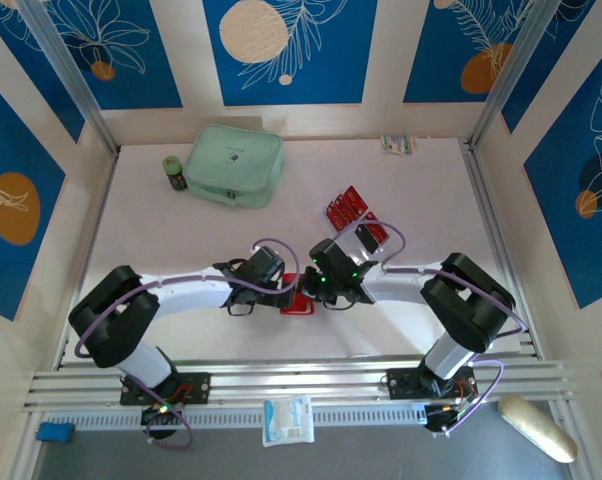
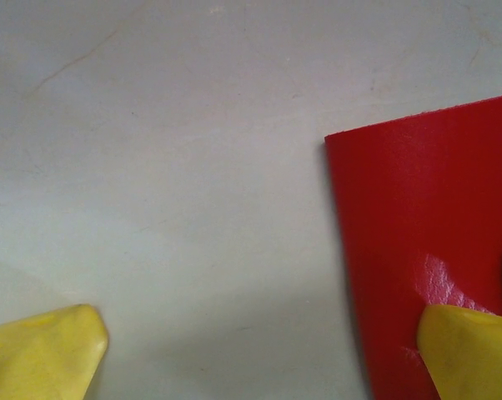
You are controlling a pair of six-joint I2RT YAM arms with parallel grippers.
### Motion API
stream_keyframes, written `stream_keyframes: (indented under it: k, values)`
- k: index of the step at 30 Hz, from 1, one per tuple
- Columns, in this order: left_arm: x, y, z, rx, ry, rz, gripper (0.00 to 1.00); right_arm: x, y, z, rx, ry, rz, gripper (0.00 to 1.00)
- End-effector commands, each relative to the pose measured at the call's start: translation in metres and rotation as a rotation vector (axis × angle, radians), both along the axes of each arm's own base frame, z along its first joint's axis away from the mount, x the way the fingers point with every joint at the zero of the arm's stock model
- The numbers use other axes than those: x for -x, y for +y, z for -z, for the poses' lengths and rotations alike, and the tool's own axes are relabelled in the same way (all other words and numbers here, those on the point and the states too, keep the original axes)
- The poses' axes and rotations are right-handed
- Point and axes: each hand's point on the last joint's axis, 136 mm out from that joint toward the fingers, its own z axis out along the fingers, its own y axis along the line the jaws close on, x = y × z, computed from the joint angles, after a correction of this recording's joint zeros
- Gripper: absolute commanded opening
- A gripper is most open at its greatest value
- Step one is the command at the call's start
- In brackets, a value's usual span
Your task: Put the credit cards into the card holder
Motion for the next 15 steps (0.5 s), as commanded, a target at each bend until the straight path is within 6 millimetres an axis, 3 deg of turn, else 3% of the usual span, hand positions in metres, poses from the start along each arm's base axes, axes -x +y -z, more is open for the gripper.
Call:
stream_keyframes:
  k: [1,8,15]
  values:
    - [0.026,0.006,0.03,-0.045,0.117,0.025,1.0,0.107,-0.101,0.101,0.438,0.368,-0.055,0.0]
    - [0.025,0.004,0.032,-0.061,0.124,0.032,1.0,0.08,-0.063,0.081,0.324,0.306,-0.134,0.0]
    - [0.026,0.004,0.032,-0.07,0.126,0.036,1.0,0.054,-0.042,0.044,0.207,0.214,-0.16,0.0]
